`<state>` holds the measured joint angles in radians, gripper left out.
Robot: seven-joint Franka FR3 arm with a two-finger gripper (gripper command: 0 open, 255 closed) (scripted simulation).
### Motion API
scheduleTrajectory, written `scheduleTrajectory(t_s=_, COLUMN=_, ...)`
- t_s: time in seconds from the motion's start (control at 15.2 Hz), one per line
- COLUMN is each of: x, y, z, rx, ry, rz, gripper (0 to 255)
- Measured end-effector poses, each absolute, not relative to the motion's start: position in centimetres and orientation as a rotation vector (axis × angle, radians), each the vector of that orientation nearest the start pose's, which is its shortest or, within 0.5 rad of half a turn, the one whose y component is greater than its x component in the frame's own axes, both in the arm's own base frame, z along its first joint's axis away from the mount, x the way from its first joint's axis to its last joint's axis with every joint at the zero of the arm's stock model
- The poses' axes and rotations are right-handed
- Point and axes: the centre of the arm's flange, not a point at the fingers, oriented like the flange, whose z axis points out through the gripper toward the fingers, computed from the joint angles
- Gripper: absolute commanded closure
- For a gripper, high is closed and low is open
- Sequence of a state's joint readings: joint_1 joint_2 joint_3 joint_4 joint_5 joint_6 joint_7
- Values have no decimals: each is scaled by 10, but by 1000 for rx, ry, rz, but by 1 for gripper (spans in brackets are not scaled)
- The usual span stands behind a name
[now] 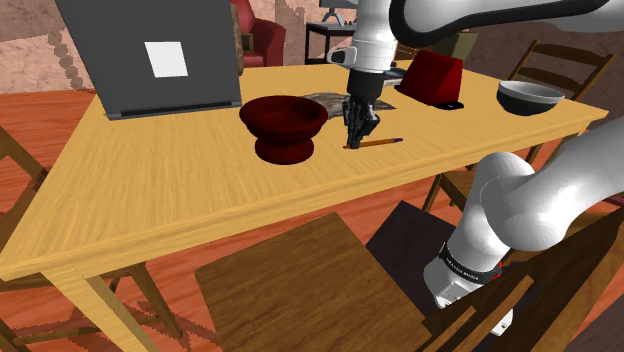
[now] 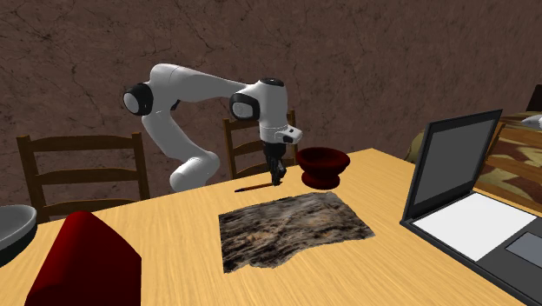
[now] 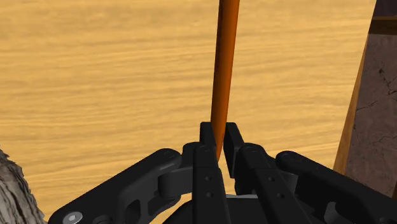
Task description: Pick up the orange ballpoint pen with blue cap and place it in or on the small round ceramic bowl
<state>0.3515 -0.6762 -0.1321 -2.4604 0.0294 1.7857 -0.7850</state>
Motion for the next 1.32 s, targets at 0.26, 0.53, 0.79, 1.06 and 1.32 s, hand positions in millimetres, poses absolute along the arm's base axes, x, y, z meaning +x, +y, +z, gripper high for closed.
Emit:
scheduleTrajectory(t_s=0.26, x=341, y=73, z=523, rx=-2641, ry=-1491, rz=-38, gripper=255)
scheduleTrajectory(t_s=0.53, x=340, y=73, z=540, rx=-2641, ry=-1490, rz=-34, gripper=255)
scheduleTrajectory(t_s=0.79, x=341, y=73, z=561, rx=-2641, ry=-1490, rz=-34, gripper=255)
scheduleTrajectory(t_s=1.06, x=340, y=71, z=582, rx=-2640, ry=-1490, rz=-34, gripper=255)
scheduleTrajectory(t_s=1.32, x=340, y=73, z=603, rx=-2640, ry=-1490, rz=-34, gripper=255)
